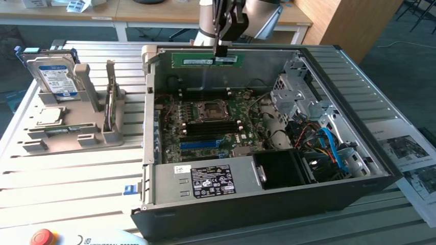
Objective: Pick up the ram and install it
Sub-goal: 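Pick up the ram and move it above insertion slot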
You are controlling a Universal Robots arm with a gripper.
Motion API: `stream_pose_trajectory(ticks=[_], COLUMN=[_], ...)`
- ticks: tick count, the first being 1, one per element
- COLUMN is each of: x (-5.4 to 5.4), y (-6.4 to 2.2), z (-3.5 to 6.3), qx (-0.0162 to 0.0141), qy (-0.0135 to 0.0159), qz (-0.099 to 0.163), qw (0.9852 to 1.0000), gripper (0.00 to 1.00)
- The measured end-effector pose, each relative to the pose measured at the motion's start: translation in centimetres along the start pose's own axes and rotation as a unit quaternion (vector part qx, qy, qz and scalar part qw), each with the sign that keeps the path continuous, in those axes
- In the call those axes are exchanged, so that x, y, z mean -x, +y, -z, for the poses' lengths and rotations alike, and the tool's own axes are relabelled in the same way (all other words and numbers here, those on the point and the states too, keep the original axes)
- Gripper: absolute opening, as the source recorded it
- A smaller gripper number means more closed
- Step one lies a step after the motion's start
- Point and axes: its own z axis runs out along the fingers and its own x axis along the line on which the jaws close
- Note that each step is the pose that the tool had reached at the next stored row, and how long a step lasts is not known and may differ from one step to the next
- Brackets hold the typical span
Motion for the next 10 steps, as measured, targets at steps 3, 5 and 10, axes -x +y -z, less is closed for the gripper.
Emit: stream_pose_trajectory(ticks=[3,5,10], x=[0.00,0.00,-0.04], y=[-0.01,-0.01,0.01], z=[-0.01,-0.01,-0.01], qx=[-0.0066,-0.0067,-0.0083], qy=[0.0003,0.0003,-0.0024], qz=[0.003,0.004,0.003], qw=[1.0000,1.0000,1.0000], gripper=[0.11,0.11,0.11])
